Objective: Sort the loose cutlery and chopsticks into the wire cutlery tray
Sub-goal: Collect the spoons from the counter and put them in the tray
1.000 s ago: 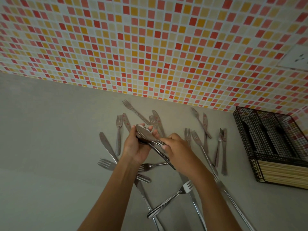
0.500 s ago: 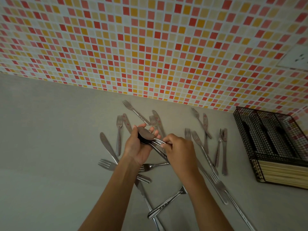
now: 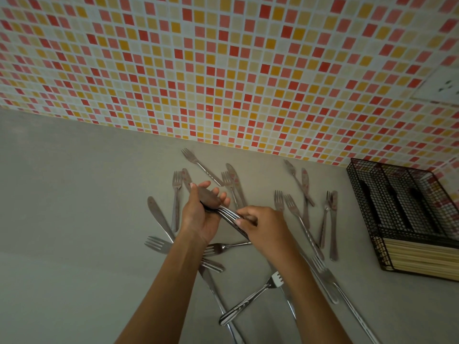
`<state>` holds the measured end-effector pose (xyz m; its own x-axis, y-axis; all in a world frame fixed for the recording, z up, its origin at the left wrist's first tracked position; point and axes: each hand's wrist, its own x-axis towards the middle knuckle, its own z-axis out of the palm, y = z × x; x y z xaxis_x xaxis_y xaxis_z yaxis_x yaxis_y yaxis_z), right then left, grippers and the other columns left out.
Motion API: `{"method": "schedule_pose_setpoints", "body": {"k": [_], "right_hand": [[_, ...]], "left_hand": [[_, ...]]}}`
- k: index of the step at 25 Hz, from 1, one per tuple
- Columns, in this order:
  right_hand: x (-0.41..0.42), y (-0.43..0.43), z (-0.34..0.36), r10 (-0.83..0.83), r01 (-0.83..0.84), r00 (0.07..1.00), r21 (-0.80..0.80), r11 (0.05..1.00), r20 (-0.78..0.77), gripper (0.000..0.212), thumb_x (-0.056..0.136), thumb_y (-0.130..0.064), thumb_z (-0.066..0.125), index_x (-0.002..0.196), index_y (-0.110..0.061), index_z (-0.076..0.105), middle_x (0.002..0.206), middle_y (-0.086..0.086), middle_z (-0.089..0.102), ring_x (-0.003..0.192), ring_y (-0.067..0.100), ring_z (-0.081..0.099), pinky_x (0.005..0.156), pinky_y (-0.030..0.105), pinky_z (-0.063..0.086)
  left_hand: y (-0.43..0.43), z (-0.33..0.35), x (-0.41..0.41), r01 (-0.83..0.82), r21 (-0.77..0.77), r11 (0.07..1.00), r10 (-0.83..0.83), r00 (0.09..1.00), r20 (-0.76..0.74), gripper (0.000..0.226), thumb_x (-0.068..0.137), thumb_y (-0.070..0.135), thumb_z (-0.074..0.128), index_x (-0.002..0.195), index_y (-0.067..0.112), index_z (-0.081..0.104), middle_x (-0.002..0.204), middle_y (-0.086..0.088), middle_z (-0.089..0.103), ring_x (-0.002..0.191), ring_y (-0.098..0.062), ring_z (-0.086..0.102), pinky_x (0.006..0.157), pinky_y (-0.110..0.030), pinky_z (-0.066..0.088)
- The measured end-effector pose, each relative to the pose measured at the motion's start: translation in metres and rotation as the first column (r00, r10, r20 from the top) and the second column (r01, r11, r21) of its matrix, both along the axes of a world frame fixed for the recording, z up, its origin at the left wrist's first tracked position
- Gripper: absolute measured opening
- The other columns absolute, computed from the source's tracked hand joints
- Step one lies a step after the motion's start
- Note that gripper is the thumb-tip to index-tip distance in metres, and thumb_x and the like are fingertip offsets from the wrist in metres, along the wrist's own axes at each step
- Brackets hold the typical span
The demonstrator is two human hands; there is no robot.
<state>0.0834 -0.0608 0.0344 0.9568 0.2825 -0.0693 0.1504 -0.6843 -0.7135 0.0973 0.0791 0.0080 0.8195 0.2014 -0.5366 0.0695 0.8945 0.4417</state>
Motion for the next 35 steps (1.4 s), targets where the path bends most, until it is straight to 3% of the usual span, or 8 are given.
{"method": "schedule_pose_setpoints", "body": {"k": [8,13,18,22,24,27,30,35], "right_hand": [[-0.012,0.01,-0.008,0.104,-0.108,0.994,-0.082,0.991,-0.041,0.017,0.091,-0.02,0.056,0.099,-0.011,0.068,0.074,0.006,0.066,0.06,0.011,0.051,0.056,0.023,0.039],[-0.022,0.015,-0.002,0.077,-0.078,0.997,-0.082,0.994,-0.009,0.015,0.093,-0.016,0.054,0.101,-0.011,0.065,0.079,0.004,0.065,0.073,0.02,0.063,0.068,0.03,0.05],[-0.047,0.019,0.007,0.125,-0.12,0.991,-0.091,0.989,0.053,0.011,0.094,-0.009,0.049,0.097,-0.007,0.059,0.088,0.011,0.059,0.076,0.021,0.054,0.065,0.029,0.041],[-0.067,0.002,0.023,0.044,-0.033,0.989,-0.084,0.996,0.143,0.013,0.096,-0.011,0.045,0.1,-0.011,0.058,0.077,0.0,0.048,0.068,0.011,0.048,0.056,0.014,0.035],[-0.072,-0.016,0.032,-0.054,0.058,0.988,-0.023,0.998,0.143,0.019,0.097,-0.014,0.045,0.107,-0.012,0.061,0.08,0.008,0.056,0.072,0.021,0.056,0.062,0.028,0.045],[-0.075,-0.05,0.041,-0.226,0.218,0.963,0.074,0.973,0.143,0.026,0.094,-0.013,0.048,0.116,-0.012,0.063,0.089,0.01,0.066,0.079,0.022,0.062,0.072,0.03,0.048],[-0.078,-0.1,0.046,-0.332,0.32,0.923,0.089,0.943,0.196,0.031,0.093,-0.011,0.051,0.122,-0.014,0.062,0.095,0.009,0.067,0.079,0.012,0.055,0.06,0.005,0.038],[-0.065,-0.189,0.048,-0.444,0.437,0.874,0.082,0.896,0.196,0.031,0.095,-0.009,0.048,0.122,-0.012,0.062,0.094,0.013,0.066,0.078,0.015,0.052,0.062,0.022,0.032]], "left_hand": [[0.004,0.007,-0.006,-0.006,0.089,0.996,-0.003,0.995,0.104,0.039,0.098,0.047,0.036,0.083,0.015,0.052,0.069,-0.004,0.049,0.055,-0.016,0.045,0.052,-0.026,0.044],[0.006,0.016,-0.012,-0.055,0.205,0.977,0.03,0.992,0.125,0.04,0.097,0.044,0.041,0.08,0.012,0.057,0.08,-0.006,0.06,0.066,-0.019,0.058,0.059,-0.03,0.051],[0.006,0.034,-0.026,-0.093,0.244,0.965,0.045,0.98,0.196,0.031,0.099,0.024,0.039,0.072,0.014,0.05,0.062,-0.002,0.05,0.055,-0.017,0.047,0.053,-0.029,0.045],[-0.014,0.054,-0.028,-0.01,0.243,0.97,-0.058,0.961,0.272,0.03,0.099,0.021,0.036,0.071,0.015,0.045,0.063,-0.001,0.043,0.053,-0.016,0.041,0.05,-0.028,0.04],[-0.032,0.064,-0.023,0.077,0.245,0.966,-0.158,0.931,0.329,0.032,0.1,0.024,0.034,0.072,0.014,0.046,0.063,-0.002,0.045,0.054,-0.017,0.043,0.051,-0.028,0.043],[-0.068,0.078,-0.016,0.257,0.277,0.926,-0.352,0.851,0.39,0.04,0.102,0.036,0.027,0.083,0.013,0.052,0.072,-0.005,0.055,0.066,-0.021,0.055,0.062,-0.03,0.05],[-0.118,0.092,-0.014,0.37,0.316,0.874,-0.478,0.775,0.414,0.043,0.099,0.041,0.025,0.104,0.008,0.052,0.087,-0.008,0.055,0.082,-0.025,0.056,0.075,-0.035,0.047],[-0.199,0.093,-0.003,0.333,0.571,0.75,-0.527,0.822,0.214,0.045,0.102,0.038,0.028,0.126,0.011,0.053,0.119,-0.007,0.064,0.104,-0.021,0.059,0.086,-0.033,0.047]]}}
